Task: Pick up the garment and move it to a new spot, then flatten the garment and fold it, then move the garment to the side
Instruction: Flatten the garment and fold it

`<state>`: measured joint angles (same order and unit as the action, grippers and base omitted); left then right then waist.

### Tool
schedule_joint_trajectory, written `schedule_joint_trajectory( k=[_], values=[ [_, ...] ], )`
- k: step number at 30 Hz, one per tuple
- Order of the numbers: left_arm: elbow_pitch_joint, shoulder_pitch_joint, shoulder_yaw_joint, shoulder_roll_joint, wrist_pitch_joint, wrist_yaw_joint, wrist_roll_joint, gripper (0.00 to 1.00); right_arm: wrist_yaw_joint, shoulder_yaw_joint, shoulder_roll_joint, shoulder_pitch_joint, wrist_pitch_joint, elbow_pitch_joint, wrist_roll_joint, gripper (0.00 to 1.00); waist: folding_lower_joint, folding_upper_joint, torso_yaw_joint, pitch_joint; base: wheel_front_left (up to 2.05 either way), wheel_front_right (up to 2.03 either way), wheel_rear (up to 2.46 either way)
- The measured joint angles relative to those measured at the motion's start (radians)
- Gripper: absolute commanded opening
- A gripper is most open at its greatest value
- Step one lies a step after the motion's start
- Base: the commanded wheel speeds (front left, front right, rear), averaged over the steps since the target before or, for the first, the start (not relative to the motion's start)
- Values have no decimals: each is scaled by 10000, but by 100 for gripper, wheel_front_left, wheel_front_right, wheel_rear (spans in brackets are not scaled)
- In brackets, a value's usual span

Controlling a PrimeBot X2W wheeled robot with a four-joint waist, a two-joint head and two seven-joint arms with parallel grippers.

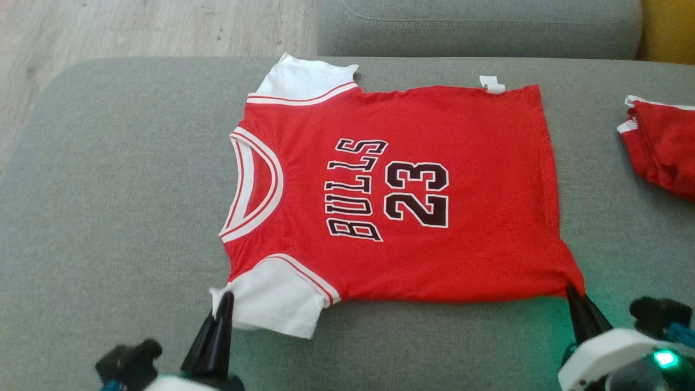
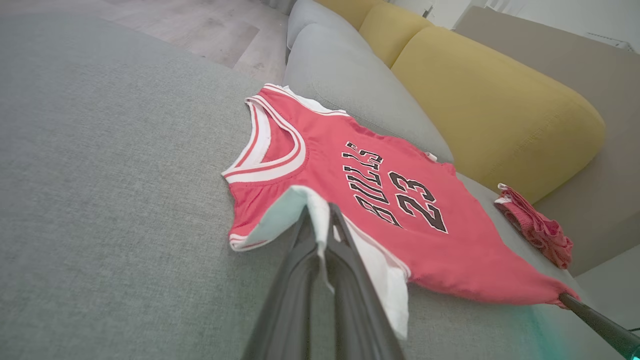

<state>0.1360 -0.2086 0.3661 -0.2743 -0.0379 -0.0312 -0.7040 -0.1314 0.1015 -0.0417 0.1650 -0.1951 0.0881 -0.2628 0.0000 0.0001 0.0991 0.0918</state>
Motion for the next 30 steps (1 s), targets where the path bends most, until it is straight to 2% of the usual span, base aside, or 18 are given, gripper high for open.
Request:
schedule_joint_trajectory(
  k=[15, 20, 30],
  values=[
    [-2993, 4514, 318, 44, 652, 936, 433, 0, 0, 2, -2, -2345, -180, 1480, -284, 0, 1, 0, -91, 500, 0, 0, 0],
    [-4069, 6057, 301, 127, 617, 1034, 560, 0, 0, 27, -4, -3054, -165, 1856, -313, 0, 2, 0, -252, 729, 0, 0, 0],
    [-5421, 6799, 318, 401, 65, 1208, 625, 0, 0, -293, -23, -4305, 121, 2757, -336, 0, 1, -1, -539, 1017, 0, 0, 0]
  ],
)
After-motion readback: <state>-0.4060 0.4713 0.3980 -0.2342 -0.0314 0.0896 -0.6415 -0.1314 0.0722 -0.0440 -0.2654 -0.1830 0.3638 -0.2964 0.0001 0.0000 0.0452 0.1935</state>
